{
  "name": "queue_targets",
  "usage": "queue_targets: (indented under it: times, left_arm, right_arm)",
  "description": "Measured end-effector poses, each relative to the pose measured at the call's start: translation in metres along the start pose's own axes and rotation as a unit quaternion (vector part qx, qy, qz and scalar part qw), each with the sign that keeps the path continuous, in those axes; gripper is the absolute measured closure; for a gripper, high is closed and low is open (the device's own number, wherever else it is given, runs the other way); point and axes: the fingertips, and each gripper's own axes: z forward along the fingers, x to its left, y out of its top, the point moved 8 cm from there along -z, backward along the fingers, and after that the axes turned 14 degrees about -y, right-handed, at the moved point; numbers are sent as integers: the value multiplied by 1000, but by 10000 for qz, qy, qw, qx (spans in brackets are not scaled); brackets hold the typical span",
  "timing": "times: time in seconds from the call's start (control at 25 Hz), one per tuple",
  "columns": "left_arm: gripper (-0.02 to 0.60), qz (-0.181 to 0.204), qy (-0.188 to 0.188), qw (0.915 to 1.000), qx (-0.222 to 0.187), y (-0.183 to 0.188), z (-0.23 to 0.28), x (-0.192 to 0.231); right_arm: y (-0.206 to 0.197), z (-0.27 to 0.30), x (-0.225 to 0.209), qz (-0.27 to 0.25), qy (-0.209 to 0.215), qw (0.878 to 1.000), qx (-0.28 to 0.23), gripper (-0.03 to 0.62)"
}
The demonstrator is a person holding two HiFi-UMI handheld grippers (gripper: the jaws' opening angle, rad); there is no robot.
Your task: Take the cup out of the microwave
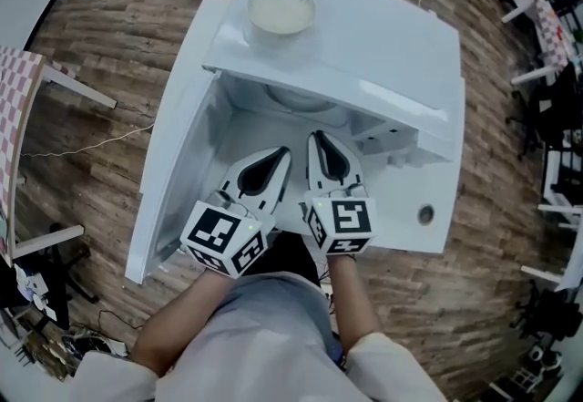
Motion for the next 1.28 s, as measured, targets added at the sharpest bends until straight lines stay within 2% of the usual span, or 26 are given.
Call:
queue_targets:
  times: [0.2,0.4,0.88,1.28]
  left_arm:
    - [571,-62,65,9999,85,-7,6,5]
    - [571,-90,135,9998,127,-10,11,10]
    - [571,-183,321,9992,139,-9,12,23]
    - [571,-363,406,9984,170,-16,11,30]
  right_arm:
    - [-12,19,-13,30,-73,9999,65,555]
    - [-18,34,-16,-41,-54,9999,97,522]
    - [-26,84,-23,-221,-317,9992,44,437]
    - [-27,115,-19,-255,-296,9992,38,430]
